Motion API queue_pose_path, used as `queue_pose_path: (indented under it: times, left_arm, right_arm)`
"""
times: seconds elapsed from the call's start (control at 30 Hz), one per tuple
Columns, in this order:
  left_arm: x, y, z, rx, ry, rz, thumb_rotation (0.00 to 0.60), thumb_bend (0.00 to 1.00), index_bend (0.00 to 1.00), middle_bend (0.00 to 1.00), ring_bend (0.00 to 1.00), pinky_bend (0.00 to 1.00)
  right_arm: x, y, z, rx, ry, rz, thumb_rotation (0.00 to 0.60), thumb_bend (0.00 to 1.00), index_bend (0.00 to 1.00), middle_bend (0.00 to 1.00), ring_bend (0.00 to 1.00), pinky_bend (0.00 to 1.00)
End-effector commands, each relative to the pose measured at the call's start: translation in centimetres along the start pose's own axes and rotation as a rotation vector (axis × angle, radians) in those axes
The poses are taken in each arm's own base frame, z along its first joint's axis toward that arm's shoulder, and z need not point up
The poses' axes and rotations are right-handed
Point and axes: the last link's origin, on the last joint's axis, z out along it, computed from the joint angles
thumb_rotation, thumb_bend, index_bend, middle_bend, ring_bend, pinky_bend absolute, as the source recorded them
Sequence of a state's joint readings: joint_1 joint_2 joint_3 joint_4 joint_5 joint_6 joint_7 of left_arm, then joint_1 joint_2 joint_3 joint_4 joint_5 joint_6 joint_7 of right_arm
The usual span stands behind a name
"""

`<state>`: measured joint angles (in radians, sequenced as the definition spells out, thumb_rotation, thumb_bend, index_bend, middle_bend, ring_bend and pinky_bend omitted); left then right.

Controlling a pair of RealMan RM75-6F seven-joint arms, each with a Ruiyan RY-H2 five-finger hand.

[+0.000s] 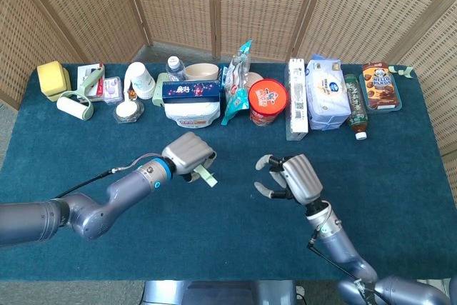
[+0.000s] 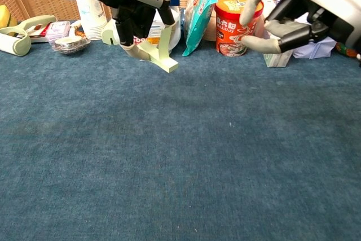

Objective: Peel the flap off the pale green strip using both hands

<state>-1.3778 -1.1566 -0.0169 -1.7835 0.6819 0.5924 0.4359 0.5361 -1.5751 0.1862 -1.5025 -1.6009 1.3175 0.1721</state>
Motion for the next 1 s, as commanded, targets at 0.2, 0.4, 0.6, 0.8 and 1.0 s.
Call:
queue_pose_path:
  times: [0.2, 0.4, 0.6, 0.8, 1.0]
  left_arm:
    - [0.3, 0.7, 0.6, -0.013, -0.004, 0.011, 0.6, 0.37, 0.61, 1.0, 1.0, 1.0]
    - [0.5, 1.2, 1.1, -0.021, -0.004, 0.011, 0.6, 0.38, 0.61, 1.0, 1.0, 1.0]
    - [0.6, 1.6, 1.7, -0.024, -0.005, 0.006, 0.6, 0.37, 0.61, 1.0, 1.0, 1.0]
    - [0.8, 1.8, 2.2, -0.024, 0.0, 0.002, 0.6, 0.37, 0.61, 1.0, 1.0, 1.0]
    - [0.9, 1.8, 2.6, -0.021, 0.001, -0.008, 0.6, 0.37, 0.61, 1.0, 1.0, 1.0]
  right_arm:
    - [-0.6, -1.0, 1.0, 0.018, -0.011, 0.013, 0.496, 0.3, 0.47, 1.0, 1.0, 0.83]
    - [-1.2, -1.6, 1.8, 0.031, -0.023, 0.016, 0.497, 0.3, 0.47, 1.0, 1.0, 0.83]
    - [-1.6, -2.0, 2.4, 0.035, -0.022, 0.029, 0.498, 0.3, 0.47, 1.0, 1.0, 0.83]
    - [-2.1, -2.5, 2.4, 0.042, -0.038, 0.028, 0.497, 0.3, 0.47, 1.0, 1.0, 0.83]
    - [-2.9, -3.0, 2.4, 0.052, -0.061, 0.026, 0.498, 0.3, 0.47, 1.0, 1.0, 0.83]
